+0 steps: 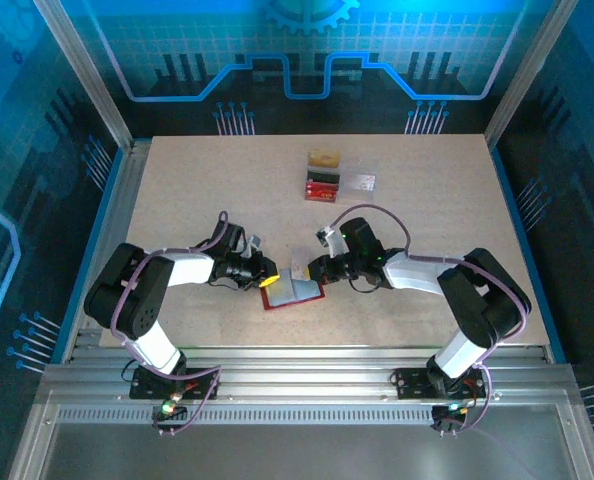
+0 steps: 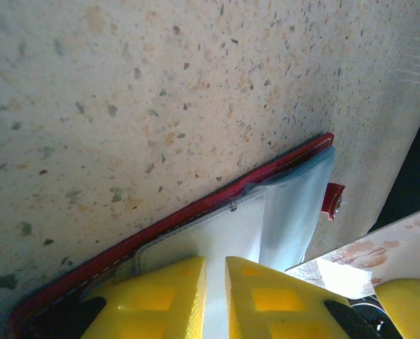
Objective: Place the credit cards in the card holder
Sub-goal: Insert the credit card into the card slot.
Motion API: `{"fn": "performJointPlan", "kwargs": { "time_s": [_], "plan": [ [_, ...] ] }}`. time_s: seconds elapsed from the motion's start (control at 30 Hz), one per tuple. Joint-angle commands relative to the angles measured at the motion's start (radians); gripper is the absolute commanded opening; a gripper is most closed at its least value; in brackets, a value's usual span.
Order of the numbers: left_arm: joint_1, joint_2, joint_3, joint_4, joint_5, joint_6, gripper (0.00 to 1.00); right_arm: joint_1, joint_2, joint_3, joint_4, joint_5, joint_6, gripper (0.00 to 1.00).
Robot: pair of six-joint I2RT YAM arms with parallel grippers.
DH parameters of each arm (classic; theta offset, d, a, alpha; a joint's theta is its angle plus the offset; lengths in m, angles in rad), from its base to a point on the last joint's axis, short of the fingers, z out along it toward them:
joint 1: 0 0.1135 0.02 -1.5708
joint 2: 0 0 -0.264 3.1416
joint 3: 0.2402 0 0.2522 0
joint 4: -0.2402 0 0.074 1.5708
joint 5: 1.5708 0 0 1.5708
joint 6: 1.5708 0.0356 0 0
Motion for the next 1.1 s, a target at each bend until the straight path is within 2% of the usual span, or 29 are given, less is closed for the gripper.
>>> {"fn": "performJointPlan", "kwargs": {
  "time_s": [0.0,1.07],
  "plan": [
    [-0.008,0.021,-0.021,-0.129,-0.108,0.031,0.16,0.009,0.022,-0.008,0.063,-0.023,0.016,0.0],
    [-0.008,0.007,-0.013,-0.164,-0.142,0.046,0.17,-0.018,0.11,-0.035,0.145,-0.059,0.037,0.0]
  ]
}}
